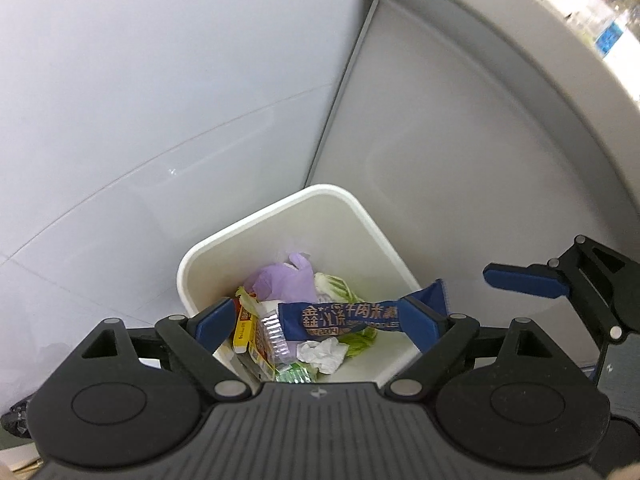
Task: Collect trash
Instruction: 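Open both grippers to drop the clear tray and plastic piece into the bin, then move both grippers back from the bin to the counter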
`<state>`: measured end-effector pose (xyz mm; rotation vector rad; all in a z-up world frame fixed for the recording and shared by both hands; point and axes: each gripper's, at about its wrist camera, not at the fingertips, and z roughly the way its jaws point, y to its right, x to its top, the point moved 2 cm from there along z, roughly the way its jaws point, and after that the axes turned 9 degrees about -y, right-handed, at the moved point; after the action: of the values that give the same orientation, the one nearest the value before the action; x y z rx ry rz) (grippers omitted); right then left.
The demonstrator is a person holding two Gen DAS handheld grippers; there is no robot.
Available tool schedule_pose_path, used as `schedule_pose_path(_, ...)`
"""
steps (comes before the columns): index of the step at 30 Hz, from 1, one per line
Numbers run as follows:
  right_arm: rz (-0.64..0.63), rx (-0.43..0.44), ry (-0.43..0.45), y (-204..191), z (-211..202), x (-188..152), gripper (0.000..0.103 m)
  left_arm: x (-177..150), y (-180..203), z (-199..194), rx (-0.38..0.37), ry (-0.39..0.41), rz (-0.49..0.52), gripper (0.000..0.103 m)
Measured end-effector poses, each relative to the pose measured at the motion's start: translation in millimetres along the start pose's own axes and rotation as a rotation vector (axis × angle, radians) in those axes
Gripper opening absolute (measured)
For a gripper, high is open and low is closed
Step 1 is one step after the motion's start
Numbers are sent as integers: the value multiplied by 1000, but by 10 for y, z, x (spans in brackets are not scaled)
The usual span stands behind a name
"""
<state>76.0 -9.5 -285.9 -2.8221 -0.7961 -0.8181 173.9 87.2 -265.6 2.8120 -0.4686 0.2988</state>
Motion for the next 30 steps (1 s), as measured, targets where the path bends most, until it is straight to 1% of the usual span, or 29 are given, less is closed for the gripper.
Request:
schedule_pose_path(5,-41,14,42,-89,-375,32,96,-51,43,-299,9,56,-37,91)
schedule_pose_path(7,-57,32,62,-127,-540,40,96,-66,64,-442,7,82,-53,91)
schedule_pose_path(9,-100,54,88,-184,-713,28,96,-88,114,-578,10,111,-59,92)
schedule_pose_path(11,-138,40,128,-211,-913,7,96,-94,168,-737,18,138,-63,92)
schedule_pose_path(13,-148,40,162,-197,-1116,24,96,-106,215,-886,15,167,-73,92)
schedule_pose_path(17,-146,40,230,-78,-1494,80,98,-94,319,-1227,9,234,-90,95)
schedule_pose_path(18,-143,32,247,-34,-1574,89,100,-86,360,-1323,8,251,-94,96)
schedule_pose_path(22,-122,-27,298,182,-1857,115,100,-37,492,-1514,18,307,-94,98)
schedule_pose_path(26,-112,-65,321,428,-2019,78,100,72,644,-1616,31,348,-82,101)
schedule_pose_path(30,-141,-102,325,720,-2100,0,100,216,847,-1603,27,372,-62,102)
